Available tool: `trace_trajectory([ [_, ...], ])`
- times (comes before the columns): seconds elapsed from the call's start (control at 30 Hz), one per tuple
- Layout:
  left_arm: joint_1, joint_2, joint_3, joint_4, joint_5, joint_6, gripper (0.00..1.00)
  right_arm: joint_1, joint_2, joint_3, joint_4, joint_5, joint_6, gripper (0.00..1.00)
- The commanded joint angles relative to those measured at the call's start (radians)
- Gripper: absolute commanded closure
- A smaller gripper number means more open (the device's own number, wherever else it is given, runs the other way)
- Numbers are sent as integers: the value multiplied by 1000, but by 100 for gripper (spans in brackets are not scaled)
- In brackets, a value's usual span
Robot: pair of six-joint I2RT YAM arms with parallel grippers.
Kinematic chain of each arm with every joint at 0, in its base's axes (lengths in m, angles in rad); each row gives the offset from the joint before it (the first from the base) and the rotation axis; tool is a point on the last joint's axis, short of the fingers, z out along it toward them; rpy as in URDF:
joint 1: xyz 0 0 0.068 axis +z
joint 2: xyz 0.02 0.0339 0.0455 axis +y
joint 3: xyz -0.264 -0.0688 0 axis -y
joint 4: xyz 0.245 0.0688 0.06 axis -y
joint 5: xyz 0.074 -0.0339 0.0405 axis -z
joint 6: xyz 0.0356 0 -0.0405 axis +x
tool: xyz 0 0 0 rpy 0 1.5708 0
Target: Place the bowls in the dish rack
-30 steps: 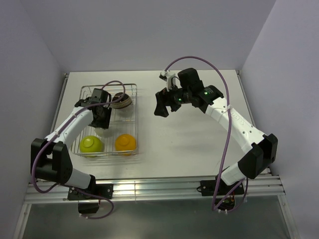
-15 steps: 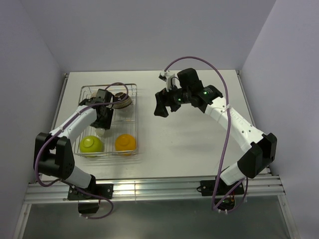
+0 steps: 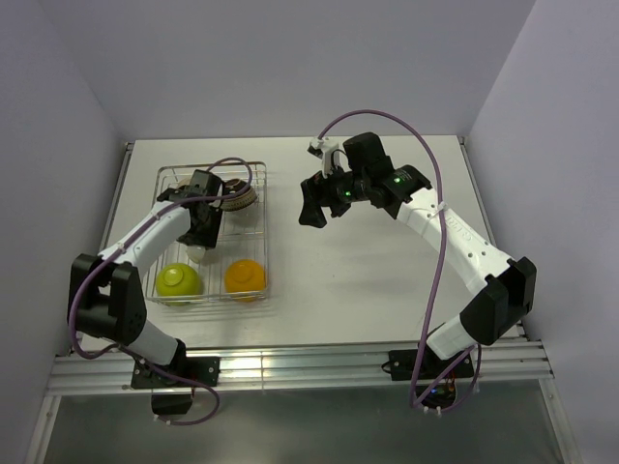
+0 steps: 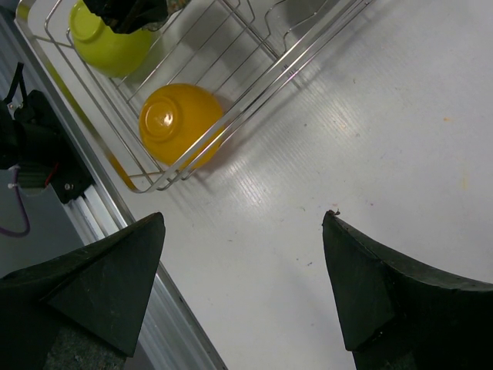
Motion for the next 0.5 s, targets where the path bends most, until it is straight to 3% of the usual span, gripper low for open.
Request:
trace_trajectory([
  [0.0, -17, -49, 65, 11, 40, -17, 97, -3, -1, 3, -4, 0, -12, 10],
  [0.47, -23, -32, 47, -2, 69, -12, 100, -3, 4, 13, -8, -6, -10, 10],
])
